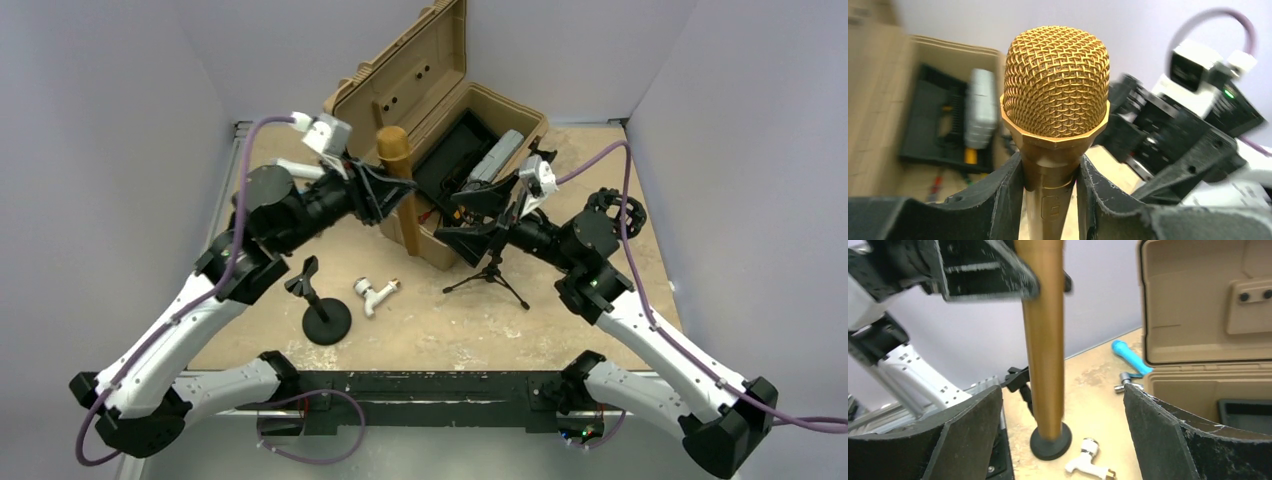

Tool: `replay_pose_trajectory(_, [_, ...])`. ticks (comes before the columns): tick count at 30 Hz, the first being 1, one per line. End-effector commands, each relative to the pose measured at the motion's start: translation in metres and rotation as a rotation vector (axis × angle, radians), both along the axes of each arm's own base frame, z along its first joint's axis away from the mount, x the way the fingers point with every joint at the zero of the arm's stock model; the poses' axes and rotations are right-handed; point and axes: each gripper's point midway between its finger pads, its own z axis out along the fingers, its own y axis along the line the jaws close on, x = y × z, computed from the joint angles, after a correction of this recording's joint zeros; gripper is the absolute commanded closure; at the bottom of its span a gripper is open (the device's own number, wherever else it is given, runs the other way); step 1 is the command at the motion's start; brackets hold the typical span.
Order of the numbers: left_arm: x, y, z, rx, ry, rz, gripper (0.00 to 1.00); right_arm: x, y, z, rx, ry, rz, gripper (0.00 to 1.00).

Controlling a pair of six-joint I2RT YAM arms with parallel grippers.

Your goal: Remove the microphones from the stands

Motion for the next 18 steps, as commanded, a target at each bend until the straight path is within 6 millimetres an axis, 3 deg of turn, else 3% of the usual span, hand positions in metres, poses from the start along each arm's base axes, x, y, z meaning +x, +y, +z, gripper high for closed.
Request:
replay_pose_trajectory(1, [0.028,0.1,0.03,0.015,-0.018,0.468,1.0,0.011,-0.024,0.03,0.02,-0.075,-0.168,0.12])
replay_pose_trajectory(6, [0.047,0.21,0.011,-0.035,0.082,0.92,1.0,0.017,-0.036,0.035,0.025,-0.074,-0.246,0.14])
replay_pose_trajectory(12, [0.07,0.299,-0.021,-0.171,0.185,1.264,1.0,0.022,-0.048,0.038,0.02,-0.065,-0.319,0.14])
replay_pose_trajectory(14, [0.081,0.327,-0.048,-0.257,0.282,1.37,1.0,0.021,-0.052,0.04,0.019,-0.061,-0.335,0.14])
replay_pose_trajectory(18, [0.102,0.364,-0.129,-0.476,0.573,1.482,1.0,0.018,-0.06,0.041,0.025,-0.046,-0.357,0.14])
